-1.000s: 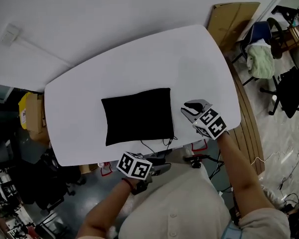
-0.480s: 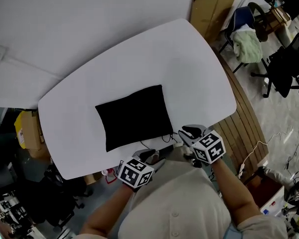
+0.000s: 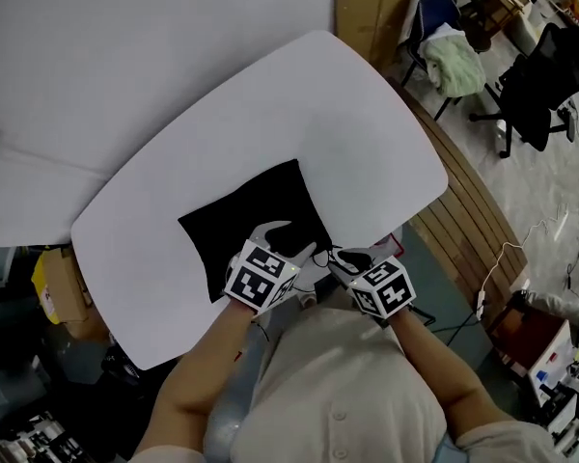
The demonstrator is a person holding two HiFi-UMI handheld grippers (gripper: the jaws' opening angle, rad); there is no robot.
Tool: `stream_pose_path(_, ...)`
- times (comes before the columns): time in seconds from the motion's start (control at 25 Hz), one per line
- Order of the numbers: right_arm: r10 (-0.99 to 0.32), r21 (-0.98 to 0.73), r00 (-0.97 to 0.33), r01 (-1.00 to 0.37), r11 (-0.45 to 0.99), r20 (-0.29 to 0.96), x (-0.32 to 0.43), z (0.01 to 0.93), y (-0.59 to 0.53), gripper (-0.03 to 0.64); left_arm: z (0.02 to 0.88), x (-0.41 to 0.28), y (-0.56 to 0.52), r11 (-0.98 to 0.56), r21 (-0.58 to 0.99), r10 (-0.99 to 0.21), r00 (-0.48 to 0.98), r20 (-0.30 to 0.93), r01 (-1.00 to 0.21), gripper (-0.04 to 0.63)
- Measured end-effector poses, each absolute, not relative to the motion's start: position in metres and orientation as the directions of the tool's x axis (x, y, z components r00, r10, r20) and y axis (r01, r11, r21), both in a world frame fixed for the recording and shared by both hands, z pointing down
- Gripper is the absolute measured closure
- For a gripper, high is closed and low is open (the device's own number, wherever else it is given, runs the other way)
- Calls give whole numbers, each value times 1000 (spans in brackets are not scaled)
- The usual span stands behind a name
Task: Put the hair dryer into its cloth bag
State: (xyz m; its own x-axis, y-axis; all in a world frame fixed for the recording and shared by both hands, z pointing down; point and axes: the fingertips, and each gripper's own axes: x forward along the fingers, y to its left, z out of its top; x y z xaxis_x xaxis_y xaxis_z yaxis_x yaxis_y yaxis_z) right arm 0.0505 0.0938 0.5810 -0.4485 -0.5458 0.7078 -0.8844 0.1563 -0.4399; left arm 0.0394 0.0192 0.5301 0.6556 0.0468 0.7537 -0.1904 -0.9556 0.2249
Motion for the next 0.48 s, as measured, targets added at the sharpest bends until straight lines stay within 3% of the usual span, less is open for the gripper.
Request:
stream_pose_path(0.16,-556,-400,-390,-910,110,734,46,589,85,500,540,56,9,-971,201,73,629,774,-134,380)
stream_pose_path(0.32,-560,-356,-330,-932,68,759,51,595,83,584,555,61,9,-969,216,100,605,790,-122,393)
stream_pose_path(0.48,-560,-372,-330,-927,42,760,61,594,90,595,569,68,14,-971,217,119,574,810,-105,405)
